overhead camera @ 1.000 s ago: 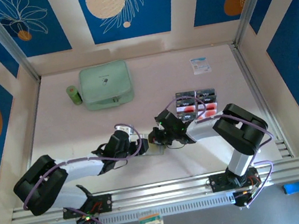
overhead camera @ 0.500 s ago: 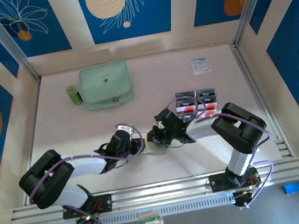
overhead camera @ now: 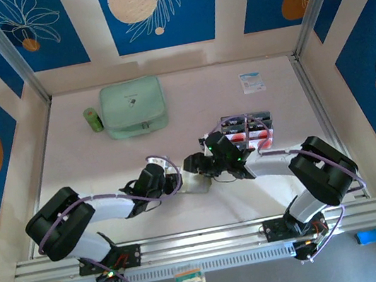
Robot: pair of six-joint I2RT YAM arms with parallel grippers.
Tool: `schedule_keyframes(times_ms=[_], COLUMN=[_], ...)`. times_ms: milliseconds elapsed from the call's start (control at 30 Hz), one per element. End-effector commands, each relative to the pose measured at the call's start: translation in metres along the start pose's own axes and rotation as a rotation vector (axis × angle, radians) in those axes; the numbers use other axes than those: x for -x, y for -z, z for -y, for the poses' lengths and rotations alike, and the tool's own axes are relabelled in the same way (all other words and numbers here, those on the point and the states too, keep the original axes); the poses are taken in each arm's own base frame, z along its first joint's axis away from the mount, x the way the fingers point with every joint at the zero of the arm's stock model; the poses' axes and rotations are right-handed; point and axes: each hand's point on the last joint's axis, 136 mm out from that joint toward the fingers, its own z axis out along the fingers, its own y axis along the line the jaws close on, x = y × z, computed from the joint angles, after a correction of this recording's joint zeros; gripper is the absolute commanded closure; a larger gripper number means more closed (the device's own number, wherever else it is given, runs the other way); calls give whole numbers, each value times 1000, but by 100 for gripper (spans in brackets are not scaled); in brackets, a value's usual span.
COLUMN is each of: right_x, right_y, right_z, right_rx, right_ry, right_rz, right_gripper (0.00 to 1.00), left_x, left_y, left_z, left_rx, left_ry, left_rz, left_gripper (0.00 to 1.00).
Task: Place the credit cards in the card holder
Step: Flip over the card slot on the card holder.
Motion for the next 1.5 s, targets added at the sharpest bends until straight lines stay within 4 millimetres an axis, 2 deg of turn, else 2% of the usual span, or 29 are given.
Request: schedule_keyframes(times_ms=[0,300,600,767,867,1133,1300,1467], right_x=[-7,-7,-6,-4,-4,-6,-11,-14], right_y=[-5,-25,-32,-29,-25,-19,-25,-33], right_z=[17,11,0,-10,-15,-29,-35,-46], right_rx=[-45,-37,-18,-11,-9,-4,4,18], right_ry=[-9,-3,13,30,41,43,32,37], right_rz=[-27,-65,-88,-89,-86,-84,-101,-115], right_gripper=[48,48,51,51,51,48,46,44], left_x=[-61,-59,-56,-50,-42,-5,14,21], left_y=[-3,-1,3,8,14,52,81,101], left_z=[-28,-27,-25,-22,-18,-13,-18,-28], left_rx=[80,75,65,58,51,61,77,95], left_ry=[16,18,19,21,23,36,55,99], left_rz=[-218,-207,-192,-172,-146,-4,91,152], left_gripper=[57,57,54,48,39,0,0,0])
